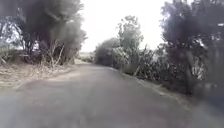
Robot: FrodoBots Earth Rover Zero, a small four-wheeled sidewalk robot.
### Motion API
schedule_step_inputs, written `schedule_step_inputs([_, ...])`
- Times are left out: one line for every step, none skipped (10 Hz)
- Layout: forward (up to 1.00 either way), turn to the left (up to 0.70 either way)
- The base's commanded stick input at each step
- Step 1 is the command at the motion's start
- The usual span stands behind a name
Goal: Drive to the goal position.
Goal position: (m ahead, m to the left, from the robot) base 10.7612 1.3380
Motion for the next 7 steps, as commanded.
schedule_step_inputs([0.7,0.1])
schedule_step_inputs([0.7,0.07])
schedule_step_inputs([0.7,0.05])
schedule_step_inputs([0.7,0.03])
schedule_step_inputs([0.7,0.03])
schedule_step_inputs([0.7,0.03])
schedule_step_inputs([0.7,0.03])
